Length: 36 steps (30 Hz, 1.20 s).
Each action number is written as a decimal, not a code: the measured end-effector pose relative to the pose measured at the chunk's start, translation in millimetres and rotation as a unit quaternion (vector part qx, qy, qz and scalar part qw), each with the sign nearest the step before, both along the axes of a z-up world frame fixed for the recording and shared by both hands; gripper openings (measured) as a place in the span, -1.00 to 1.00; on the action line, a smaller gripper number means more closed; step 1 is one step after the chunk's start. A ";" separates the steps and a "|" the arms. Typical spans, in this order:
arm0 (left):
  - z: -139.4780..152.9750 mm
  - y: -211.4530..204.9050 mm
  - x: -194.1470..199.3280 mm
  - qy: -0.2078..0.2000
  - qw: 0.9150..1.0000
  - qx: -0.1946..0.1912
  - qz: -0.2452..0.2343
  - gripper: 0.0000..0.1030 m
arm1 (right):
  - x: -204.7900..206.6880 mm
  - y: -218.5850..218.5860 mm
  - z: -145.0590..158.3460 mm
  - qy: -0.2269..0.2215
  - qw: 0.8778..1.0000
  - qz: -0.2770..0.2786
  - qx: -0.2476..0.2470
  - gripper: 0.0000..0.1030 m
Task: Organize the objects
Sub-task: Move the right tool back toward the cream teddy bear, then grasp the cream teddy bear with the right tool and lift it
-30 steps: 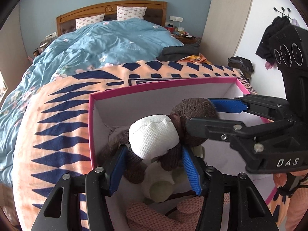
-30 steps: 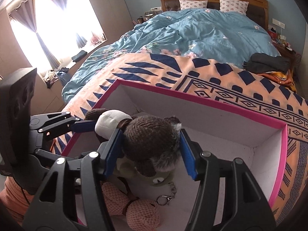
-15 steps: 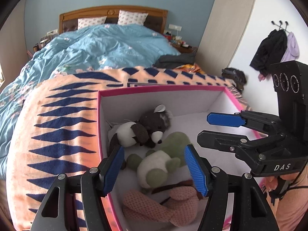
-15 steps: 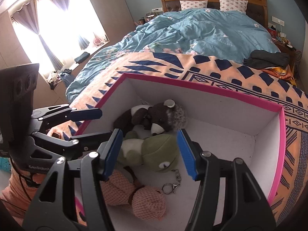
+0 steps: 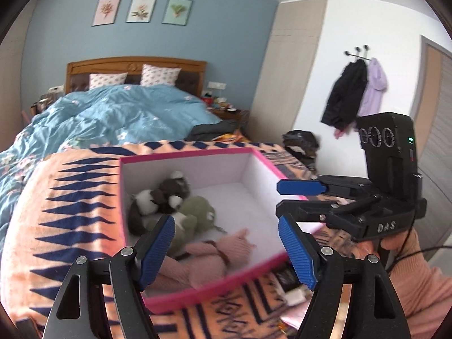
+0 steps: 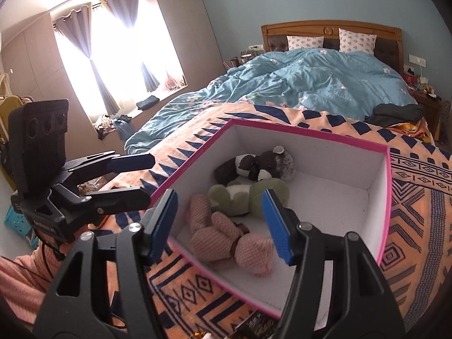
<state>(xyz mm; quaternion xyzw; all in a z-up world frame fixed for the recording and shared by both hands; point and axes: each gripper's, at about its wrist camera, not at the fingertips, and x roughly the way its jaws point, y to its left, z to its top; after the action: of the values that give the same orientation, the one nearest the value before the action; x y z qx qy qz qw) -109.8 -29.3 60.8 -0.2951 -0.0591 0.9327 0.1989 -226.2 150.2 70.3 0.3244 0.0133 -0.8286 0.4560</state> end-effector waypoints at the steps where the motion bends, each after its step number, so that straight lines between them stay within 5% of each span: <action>1: -1.8 4.5 6.6 0.000 1.000 0.000 -0.009 0.51 | 5.8 4.7 -0.5 0.000 1.000 0.000 -0.001 0.24; 11: -42.9 54.7 49.4 -0.032 0.996 -0.014 -0.080 0.51 | 58.5 56.2 -30.5 -0.011 0.999 -0.033 0.006 0.24; 24: -102.0 88.9 65.8 -0.113 0.987 -0.006 -0.111 0.51 | 82.5 107.9 -99.8 -0.107 0.989 -0.104 0.008 0.24; 36: -118.0 104.4 74.2 -0.136 0.982 -0.018 -0.132 0.51 | 100.1 131.0 -131.8 -0.160 0.979 -0.130 0.009 0.24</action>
<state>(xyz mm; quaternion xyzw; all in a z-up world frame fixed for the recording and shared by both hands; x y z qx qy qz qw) -35.7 75.1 -57.2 -0.4277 -0.0298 0.8503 0.3052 -126.1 281.3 -61.5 0.4559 -0.0943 -0.8180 0.3379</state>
